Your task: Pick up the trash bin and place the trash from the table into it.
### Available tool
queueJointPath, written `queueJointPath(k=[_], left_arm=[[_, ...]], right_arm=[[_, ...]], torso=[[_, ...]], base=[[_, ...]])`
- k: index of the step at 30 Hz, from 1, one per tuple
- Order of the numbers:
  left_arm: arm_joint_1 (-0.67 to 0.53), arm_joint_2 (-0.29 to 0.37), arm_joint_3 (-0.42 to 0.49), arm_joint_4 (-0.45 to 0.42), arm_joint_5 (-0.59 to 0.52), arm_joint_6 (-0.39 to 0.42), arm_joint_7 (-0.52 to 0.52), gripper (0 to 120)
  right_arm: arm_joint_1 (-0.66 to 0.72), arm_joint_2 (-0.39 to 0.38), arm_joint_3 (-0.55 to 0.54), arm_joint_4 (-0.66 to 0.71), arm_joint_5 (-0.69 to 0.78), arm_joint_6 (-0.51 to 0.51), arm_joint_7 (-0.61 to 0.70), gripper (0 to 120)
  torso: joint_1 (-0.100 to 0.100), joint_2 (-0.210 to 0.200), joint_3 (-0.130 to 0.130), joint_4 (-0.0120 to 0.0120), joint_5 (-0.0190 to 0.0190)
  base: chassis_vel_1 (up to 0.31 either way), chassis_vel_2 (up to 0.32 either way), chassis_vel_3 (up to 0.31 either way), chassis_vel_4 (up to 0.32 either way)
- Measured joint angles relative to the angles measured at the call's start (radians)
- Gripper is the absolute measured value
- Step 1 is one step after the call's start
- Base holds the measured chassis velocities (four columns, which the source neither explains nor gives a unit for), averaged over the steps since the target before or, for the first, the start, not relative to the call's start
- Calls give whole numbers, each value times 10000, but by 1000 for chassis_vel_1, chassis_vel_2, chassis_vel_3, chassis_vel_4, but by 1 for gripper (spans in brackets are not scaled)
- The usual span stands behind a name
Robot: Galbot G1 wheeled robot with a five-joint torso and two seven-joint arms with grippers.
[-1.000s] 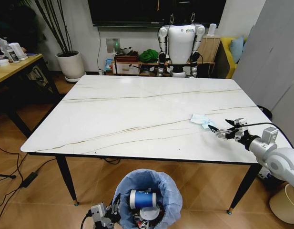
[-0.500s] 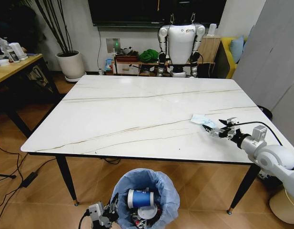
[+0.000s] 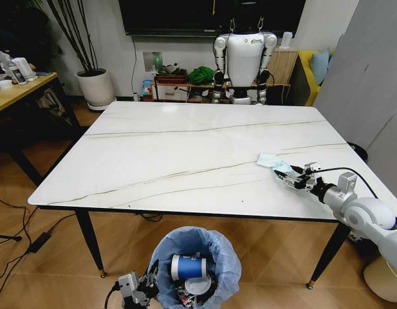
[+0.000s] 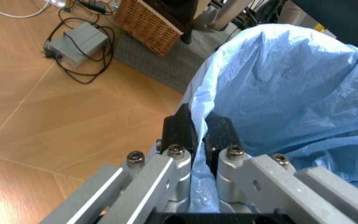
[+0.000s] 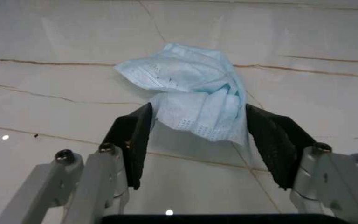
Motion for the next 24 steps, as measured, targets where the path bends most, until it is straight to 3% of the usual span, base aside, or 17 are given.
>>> queueJointPath(k=[5, 8, 10, 14, 24], left_arm=[[-10, -4, 0, 23, 0, -3, 0, 0], [-17, 3, 12, 41, 0, -8, 0, 0], [-18, 10, 12, 44, 0, -11, 0, 0], [-26, 32, 29, 49, 0, -15, 0, 0], [-92, 134, 92, 89, -53, -21, 0, 0]], right_arm=[[-39, -8, 11, 0, -1, 0, -22, 39], [-129, -27, 76, 21, -15, 0, -46, 22], [-145, -35, 91, 23, -21, 0, -52, 19], [-229, -86, 193, 44, -26, 1, -85, 2], [-567, -232, 703, 351, -40, 24, -129, 0]], torso=[[0, 0, 0, 0, 0], [0, 0, 0, 0, 0], [0, 0, 0, 0, 0], [0, 0, 0, 0, 0], [0, 0, 0, 1, 1]], base=[[0, 0, 0, 0], [0, 0, 0, 0], [0, 0, 0, 0], [0, 0, 0, 0], [0, 0, 0, 0]])
